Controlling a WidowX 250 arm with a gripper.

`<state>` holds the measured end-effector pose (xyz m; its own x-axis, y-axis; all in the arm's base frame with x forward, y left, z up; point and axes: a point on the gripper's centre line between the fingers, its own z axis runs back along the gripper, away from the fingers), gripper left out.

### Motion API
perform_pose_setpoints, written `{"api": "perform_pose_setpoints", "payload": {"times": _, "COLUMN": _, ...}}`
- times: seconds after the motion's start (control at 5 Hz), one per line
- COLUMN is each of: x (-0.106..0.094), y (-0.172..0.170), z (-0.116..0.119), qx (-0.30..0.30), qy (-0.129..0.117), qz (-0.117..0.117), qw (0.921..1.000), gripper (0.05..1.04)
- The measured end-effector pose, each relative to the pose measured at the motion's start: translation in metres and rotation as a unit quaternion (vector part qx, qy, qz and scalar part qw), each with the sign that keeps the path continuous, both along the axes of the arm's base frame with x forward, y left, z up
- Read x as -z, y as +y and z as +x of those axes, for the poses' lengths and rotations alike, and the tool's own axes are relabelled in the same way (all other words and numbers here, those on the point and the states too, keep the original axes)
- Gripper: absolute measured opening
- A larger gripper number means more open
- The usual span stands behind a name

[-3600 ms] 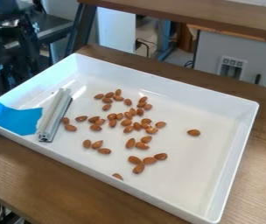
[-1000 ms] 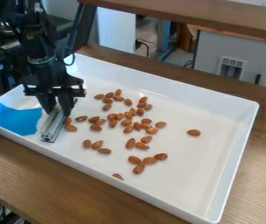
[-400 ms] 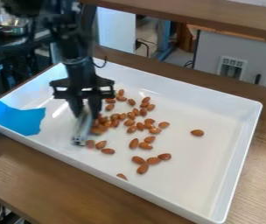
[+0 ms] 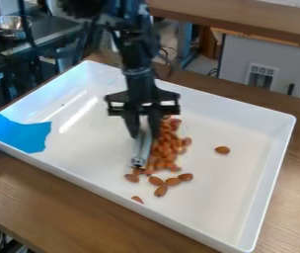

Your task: Sweep into pile

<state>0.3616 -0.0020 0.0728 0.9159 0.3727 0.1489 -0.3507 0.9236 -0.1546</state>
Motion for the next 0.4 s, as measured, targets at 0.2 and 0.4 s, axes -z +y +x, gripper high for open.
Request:
{"api": "perform_pose_setpoints", "payload": {"times": 0.2, "x": -0.001, "y": -0.029, "z": 0.012, "qx": -0.002, "qy": -0.001, "qz": -0.006, "qw": 1.0, "gripper": 0.362}}
{"api": "perform_pose_setpoints", "payload": {"times": 0.4, "x": 0.0, "y": -0.053, "z": 0.024, "qx": -0.008, "qy": 0.001, "qz": -0.012, "qw": 0.9999, "gripper": 0.362}}
